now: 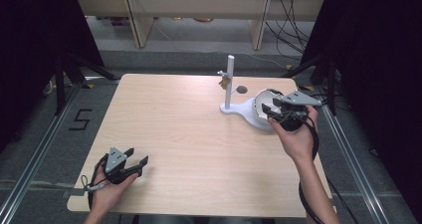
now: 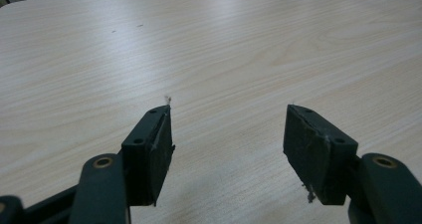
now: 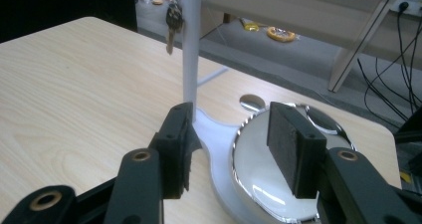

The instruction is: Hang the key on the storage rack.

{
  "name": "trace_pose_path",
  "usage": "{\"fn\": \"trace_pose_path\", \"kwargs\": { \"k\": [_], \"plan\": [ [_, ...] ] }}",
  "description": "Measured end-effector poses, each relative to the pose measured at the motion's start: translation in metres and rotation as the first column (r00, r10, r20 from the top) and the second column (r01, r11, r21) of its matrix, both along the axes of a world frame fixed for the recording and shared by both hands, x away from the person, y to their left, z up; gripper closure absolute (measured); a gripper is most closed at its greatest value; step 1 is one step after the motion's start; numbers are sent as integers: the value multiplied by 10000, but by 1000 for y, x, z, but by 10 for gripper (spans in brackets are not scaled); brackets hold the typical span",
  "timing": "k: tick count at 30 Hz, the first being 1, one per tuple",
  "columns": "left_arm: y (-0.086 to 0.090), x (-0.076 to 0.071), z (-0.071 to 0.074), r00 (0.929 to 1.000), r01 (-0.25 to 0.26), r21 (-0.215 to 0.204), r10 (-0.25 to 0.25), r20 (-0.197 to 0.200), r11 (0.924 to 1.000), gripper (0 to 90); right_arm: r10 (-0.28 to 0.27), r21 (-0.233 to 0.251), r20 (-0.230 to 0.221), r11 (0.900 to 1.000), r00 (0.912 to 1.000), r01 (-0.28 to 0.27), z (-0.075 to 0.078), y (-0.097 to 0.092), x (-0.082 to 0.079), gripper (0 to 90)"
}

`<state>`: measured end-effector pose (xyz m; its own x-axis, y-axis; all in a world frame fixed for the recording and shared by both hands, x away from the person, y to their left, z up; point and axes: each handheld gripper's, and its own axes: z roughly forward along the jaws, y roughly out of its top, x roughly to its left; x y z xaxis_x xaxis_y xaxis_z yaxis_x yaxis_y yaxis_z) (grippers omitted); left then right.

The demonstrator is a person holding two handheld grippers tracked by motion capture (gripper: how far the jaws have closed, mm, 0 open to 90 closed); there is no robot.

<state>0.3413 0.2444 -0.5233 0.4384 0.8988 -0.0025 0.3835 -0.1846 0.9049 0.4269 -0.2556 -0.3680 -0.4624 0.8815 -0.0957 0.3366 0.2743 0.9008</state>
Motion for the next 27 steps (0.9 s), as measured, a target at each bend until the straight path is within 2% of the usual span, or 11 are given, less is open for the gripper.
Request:
{"fn": "trace_pose_path", "kwargs": {
  "k": [4,5,6,7,10,14,16,17,21,26,27],
  "plan": [
    [0,0,0,10000,2,-1,-2,33,10000,357,-138,9,-12,9999,9999,138,-9,-9,-9,523],
    [0,0,0,10000,2,1,-2,30,10000,357,-247,94,-300,9996,9992,250,-15,-12,-17,507],
    [-1,-1,0,10000,-27,39,27,-3,10000,357,-225,-83,-90,9997,9997,225,-18,-16,-18,505],
    [0,0,0,10000,18,13,-18,26,10000,357,-344,199,-203,9992,9992,348,-22,-17,-22,504],
    [0,0,0,10000,7,5,-7,36,10000,357,-364,99,-176,9993,9992,366,-29,-24,-26,501],
    [0,0,0,10000,5,9,-5,33,10000,357,-658,411,-589,9968,9961,682,-49,-32,-42,493],
    [-1,-1,0,10000,-25,31,25,22,10000,357,-560,359,-330,9977,9979,572,-58,-36,-45,491],
    [-1,-1,0,10000,-27,21,27,35,10000,357,-653,684,-431,9953,9969,682,-63,-35,-48,491],
    [-1,-1,0,10000,-6,9,6,70,10000,357,-497,840,-319,9951,9983,523,-82,-39,-55,490],
    [-1,-1,0,10000,-20,23,20,49,10000,357,-477,634,-186,9968,9987,488,-99,-39,-60,484],
    [-1,-1,0,10000,-25,-18,25,43,10000,357,-585,1009,-346,9930,9977,617,-105,-37,-64,483]
  ]
}}
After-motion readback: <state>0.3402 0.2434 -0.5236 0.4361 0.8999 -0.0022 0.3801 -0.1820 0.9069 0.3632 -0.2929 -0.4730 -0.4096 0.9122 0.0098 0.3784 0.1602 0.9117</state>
